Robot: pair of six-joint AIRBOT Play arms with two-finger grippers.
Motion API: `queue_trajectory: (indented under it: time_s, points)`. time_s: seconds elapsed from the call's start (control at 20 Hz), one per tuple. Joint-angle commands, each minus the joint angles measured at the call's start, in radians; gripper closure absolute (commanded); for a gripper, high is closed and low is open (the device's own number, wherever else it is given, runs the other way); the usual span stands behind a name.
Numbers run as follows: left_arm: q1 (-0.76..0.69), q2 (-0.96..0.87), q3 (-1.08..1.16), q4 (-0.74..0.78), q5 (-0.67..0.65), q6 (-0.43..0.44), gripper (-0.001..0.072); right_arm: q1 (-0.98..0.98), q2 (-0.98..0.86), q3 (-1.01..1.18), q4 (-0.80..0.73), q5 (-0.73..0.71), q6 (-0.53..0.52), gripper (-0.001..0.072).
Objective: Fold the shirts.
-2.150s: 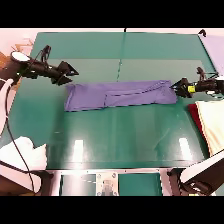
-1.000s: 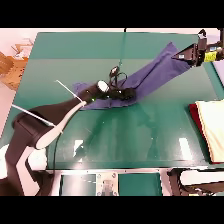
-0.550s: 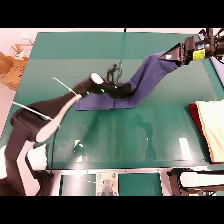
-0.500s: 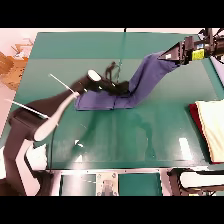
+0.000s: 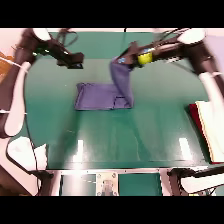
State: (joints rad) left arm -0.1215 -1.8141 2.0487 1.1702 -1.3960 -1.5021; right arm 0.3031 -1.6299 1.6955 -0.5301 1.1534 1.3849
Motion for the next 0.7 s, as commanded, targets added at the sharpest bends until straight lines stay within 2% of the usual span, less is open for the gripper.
queue_trajectory:
  time_s: [0.0, 0.05, 0.1, 0.15, 0.3, 0.65]
  points:
    - [0.088, 0.035, 0.028, 0.102, -0.073, 0.046, 0.0688, 0.257, -0.158, -0.007, 0.029, -0.392, 0.010, 0.0686]
    - [0.101, 0.034, 0.028, 0.102, -0.086, 0.061, 0.0688, 0.336, -0.224, -0.005, 0.053, -0.517, 0.009, 0.0506]
    - [0.112, 0.034, 0.028, 0.103, -0.098, 0.074, 0.0688, 0.403, -0.283, 0.002, 0.067, -0.602, -0.008, 0.0223]
    - [0.124, 0.034, 0.028, 0.103, -0.109, 0.085, 0.0688, 0.452, -0.335, 0.011, 0.066, -0.637, -0.027, 0.0160]
    - [0.154, 0.034, 0.028, 0.107, -0.115, 0.111, 0.0688, 0.431, -0.362, 0.013, 0.008, -0.560, -0.030, 0.0161]
    - [0.162, 0.034, 0.028, 0.118, -0.116, 0.115, 0.0688, -0.068, -0.276, 0.013, -0.021, -0.061, 0.024, 0.0161]
